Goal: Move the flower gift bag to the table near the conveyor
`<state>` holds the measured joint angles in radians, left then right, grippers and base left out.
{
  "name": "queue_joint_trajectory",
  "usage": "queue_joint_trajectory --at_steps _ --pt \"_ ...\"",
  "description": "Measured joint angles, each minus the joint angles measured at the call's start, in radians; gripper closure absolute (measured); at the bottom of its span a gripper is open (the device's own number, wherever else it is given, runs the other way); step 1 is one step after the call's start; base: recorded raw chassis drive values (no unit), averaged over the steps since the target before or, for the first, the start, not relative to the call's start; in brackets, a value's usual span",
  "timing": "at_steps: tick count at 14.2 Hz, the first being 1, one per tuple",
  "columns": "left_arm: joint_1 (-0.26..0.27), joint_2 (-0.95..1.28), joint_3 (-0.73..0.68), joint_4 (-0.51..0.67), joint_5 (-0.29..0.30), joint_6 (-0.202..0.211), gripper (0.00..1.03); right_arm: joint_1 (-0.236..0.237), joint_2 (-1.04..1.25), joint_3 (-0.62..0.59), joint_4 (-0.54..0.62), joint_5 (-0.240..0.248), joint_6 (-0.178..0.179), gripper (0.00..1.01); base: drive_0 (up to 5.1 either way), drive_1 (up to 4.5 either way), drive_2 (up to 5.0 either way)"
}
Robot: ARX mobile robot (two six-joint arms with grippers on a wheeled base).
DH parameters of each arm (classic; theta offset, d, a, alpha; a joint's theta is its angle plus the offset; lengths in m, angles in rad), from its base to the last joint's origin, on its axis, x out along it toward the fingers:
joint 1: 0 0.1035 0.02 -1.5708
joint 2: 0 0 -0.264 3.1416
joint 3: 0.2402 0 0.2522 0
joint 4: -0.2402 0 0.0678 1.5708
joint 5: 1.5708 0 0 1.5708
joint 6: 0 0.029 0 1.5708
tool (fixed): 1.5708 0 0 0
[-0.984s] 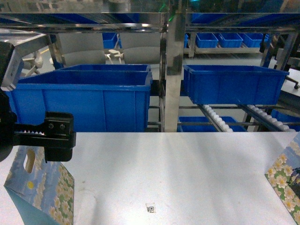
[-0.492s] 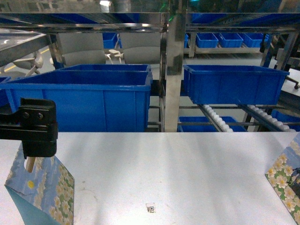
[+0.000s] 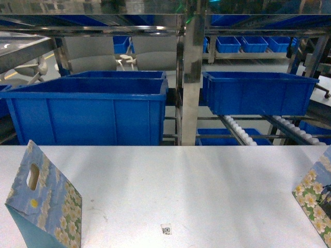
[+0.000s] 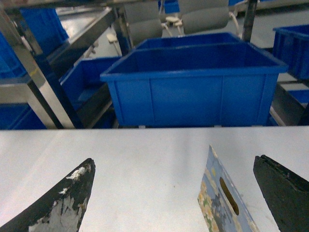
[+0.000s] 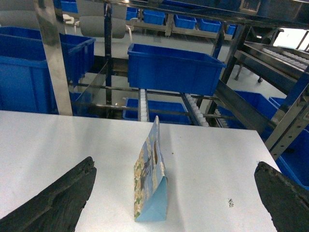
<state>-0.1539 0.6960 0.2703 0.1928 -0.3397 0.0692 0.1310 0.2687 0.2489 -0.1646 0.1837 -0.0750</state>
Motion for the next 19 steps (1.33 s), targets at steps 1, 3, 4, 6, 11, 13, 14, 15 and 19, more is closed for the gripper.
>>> queue_joint_trajectory --at_steps 1,3,4,6,11,13,14,15,19 --pt "0.011 -0.067 -0.014 0.004 0.036 0.039 0.05 0.000 0.000 0.000 0.000 0.000 0.000 0.03 0.0 0.00 0.0" --pt "0.012 -0.094 -0.014 0.010 0.045 0.074 0.05 0.000 0.000 0.000 0.000 0.000 0.000 0.03 0.0 0.00 0.0" --pt "0.013 -0.087 -0.016 0.019 0.052 0.078 0.05 -0.020 -0.023 -0.018 0.055 -0.044 0.013 0.06 0.0 0.00 0.0" --pt "0.126 -0.148 -0.129 0.200 0.301 -0.020 0.33 -0.137 -0.168 -0.109 0.140 -0.168 0.053 0.36 0.0 0.00 0.0" --pt "0.152 -0.303 -0.207 0.130 0.340 -0.066 1.01 -0.131 -0.209 -0.179 0.155 -0.185 0.060 0.99 0.0 0.00 0.0" --pt "0.152 -0.366 -0.224 0.090 0.340 -0.066 1.01 -0.131 -0.221 -0.197 0.156 -0.184 0.060 0.99 0.0 0.00 0.0" --pt "0.152 -0.390 -0.231 0.071 0.340 -0.066 1.01 -0.131 -0.226 -0.200 0.158 -0.185 0.060 0.99 0.0 0.00 0.0" --pt "0.152 -0.415 -0.256 0.090 0.338 -0.067 1.01 -0.131 -0.266 -0.234 0.164 -0.185 0.060 0.99 0.0 0.00 0.0" --pt "0.152 -0.456 -0.256 0.048 0.339 -0.067 1.01 -0.131 -0.263 -0.235 0.165 -0.185 0.061 0.99 0.0 0.00 0.0"
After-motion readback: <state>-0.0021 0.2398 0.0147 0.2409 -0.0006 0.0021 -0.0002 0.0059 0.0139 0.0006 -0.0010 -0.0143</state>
